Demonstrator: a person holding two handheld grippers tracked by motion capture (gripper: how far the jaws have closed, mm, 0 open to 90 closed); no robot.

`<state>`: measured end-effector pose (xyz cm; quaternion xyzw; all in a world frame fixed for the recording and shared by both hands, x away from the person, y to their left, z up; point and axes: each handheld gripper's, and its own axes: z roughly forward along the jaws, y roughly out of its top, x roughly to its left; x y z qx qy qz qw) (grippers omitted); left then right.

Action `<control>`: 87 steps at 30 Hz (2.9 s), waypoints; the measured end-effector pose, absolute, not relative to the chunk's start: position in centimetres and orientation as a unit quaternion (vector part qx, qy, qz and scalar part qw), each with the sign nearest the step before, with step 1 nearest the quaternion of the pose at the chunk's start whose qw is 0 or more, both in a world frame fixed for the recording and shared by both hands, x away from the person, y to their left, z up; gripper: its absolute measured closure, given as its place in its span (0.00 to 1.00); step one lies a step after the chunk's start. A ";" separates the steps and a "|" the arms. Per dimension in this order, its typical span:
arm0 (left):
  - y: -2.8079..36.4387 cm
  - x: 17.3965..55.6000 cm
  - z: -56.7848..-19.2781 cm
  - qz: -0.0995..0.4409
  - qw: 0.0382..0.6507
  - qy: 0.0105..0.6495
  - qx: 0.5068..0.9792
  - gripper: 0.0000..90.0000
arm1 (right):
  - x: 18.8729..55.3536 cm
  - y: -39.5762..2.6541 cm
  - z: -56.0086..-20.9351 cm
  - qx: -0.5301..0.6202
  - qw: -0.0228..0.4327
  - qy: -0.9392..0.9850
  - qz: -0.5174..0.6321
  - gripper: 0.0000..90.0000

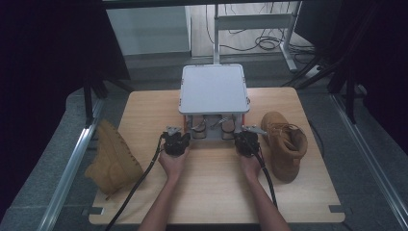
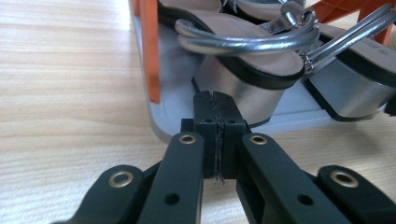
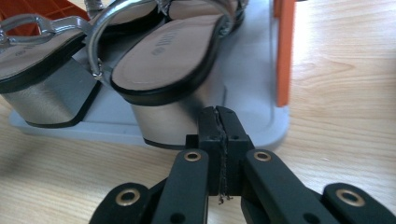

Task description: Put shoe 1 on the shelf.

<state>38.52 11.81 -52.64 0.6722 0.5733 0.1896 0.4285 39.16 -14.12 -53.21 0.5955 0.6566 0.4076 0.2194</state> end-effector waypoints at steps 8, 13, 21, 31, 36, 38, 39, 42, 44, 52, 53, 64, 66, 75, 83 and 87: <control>11.7 39.0 -52.6 0.177 0.434 0.579 0.668 0.98 | 39.6 -13.4 -53.2 0.592 0.222 0.660 0.406 0.99; 11.2 39.1 -53.1 0.161 0.442 0.579 0.667 0.99 | 39.6 -13.3 -53.2 0.591 0.220 0.662 0.405 0.99; 11.1 39.3 -53.4 0.151 0.444 0.583 0.664 0.99 | 40.0 -12.7 -53.1 0.586 0.218 0.667 0.405 0.99; 10.9 39.3 -53.4 0.149 0.447 0.584 0.661 0.99 | 40.1 -12.1 -53.6 0.587 0.210 0.667 0.409 0.99; 10.5 39.3 -53.4 0.147 0.446 0.581 0.664 1.00 | 40.1 -11.9 -53.7 0.584 0.208 0.667 0.414 0.99; 10.2 39.3 -53.3 0.145 0.446 0.578 0.668 0.99 | 40.1 -11.8 -53.7 0.585 0.206 0.666 0.414 0.99; 10.0 39.2 -53.3 0.147 0.447 0.577 0.667 0.99 | 40.1 -11.8 -53.7 0.586 0.203 0.665 0.416 0.99; 9.8 39.3 -53.3 0.142 0.449 0.578 0.666 0.99 | 40.1 -11.6 -53.7 0.586 0.203 0.666 0.416 0.99; 9.8 39.3 -53.3 0.143 0.448 0.577 0.667 0.99 | 40.0 -11.4 -53.7 0.585 0.203 0.668 0.413 0.99; 9.9 39.1 -53.3 0.149 0.442 0.572 0.674 0.98 | 40.0 -11.0 -53.7 0.576 0.196 0.675 0.417 0.99; 10.1 39.0 -53.2 0.149 0.443 0.571 0.674 0.97 | 39.9 -11.1 -53.6 0.578 0.194 0.674 0.418 0.99; 11.2 34.7 -51.2 0.154 0.473 0.541 0.678 0.95 | 36.6 -13.3 -50.3 0.547 0.196 0.665 0.469 0.99; 11.5 33.6 -50.8 0.152 0.482 0.534 0.678 0.95 | 35.4 -13.3 -49.8 0.533 0.196 0.673 0.474 0.99; 13.0 29.4 -50.1 0.134 0.495 0.506 0.694 0.87 | 30.4 -14.5 -49.8 0.498 0.166 0.682 0.510 0.89; 13.8 26.7 -50.3 0.133 0.469 0.488 0.724 0.58 | 27.5 -15.0 -50.1 0.444 0.161 0.713 0.519 0.55; 14.5 25.9 -49.9 0.124 0.475 0.481 0.726 0.50 | 26.6 -15.3 -50.2 0.444 0.156 0.716 0.516 0.49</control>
